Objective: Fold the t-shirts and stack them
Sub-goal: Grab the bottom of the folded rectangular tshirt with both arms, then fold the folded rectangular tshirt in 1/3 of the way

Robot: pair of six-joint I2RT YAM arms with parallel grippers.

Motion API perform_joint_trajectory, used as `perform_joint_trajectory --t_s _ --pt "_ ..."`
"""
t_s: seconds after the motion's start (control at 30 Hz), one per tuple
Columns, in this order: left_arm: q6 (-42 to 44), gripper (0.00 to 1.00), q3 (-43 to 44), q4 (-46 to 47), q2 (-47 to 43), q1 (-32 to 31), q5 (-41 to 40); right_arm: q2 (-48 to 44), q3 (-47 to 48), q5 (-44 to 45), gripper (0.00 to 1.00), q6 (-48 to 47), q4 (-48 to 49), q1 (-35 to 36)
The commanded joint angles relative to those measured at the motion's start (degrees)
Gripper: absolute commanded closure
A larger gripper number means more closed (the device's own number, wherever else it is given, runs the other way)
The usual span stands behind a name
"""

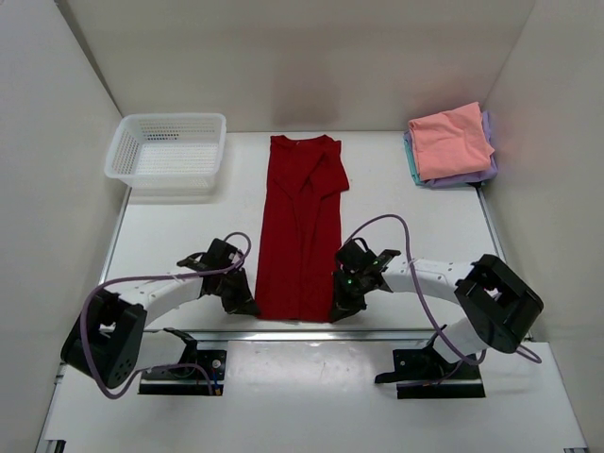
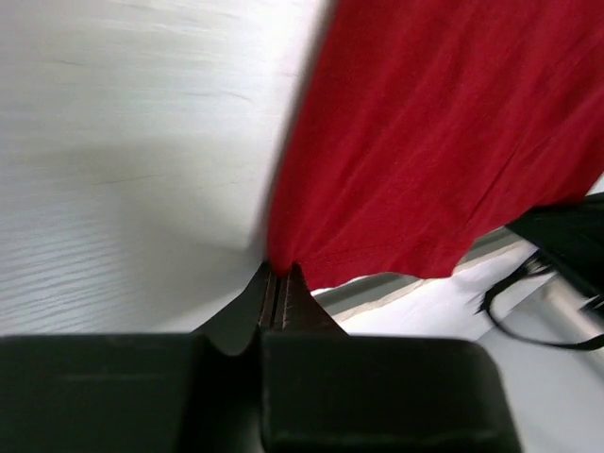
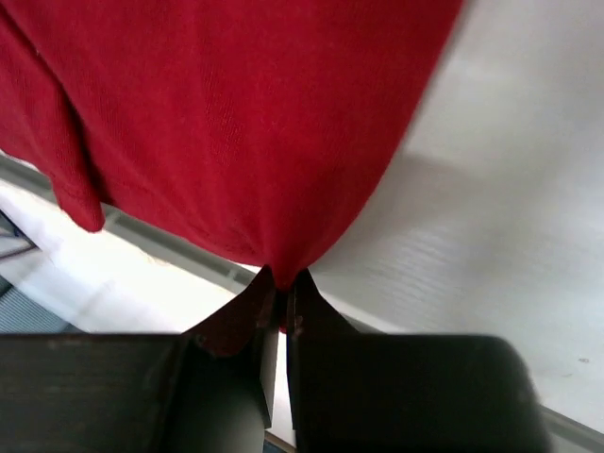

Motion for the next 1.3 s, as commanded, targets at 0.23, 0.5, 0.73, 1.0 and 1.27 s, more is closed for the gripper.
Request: perform_joint_trajectory --t_s 0.23,0.5,0.73,1.0,1.27 --pt "11.9 1.0 1.6 -22.9 -1.3 -3.9 1.8 -6.6 -1.8 -11.1 1.0 -8.3 -11.8 1.2" --pt "14.1 1.0 3.8 -25.3 1.6 -3.4 6.5 -10.4 -3.1 -17.6 1.0 -13.4 -14.8 -2.4" --pt "18.9 1.0 26.2 -28.6 15.7 0.0 6.4 2.0 15.4 -16.5 1.0 -24.7 -26.4 -7.1" --pt "18.8 1.0 47.8 -32.4 29.6 6.9 4.7 17.3 40.4 -10.4 1.0 -35.4 -39.1 -16.5" --pt "17.0 1.0 60.6 -32.4 38.7 12.8 4.9 25.8 52.4 -10.2 1.0 -34.9 -40.6 -22.4"
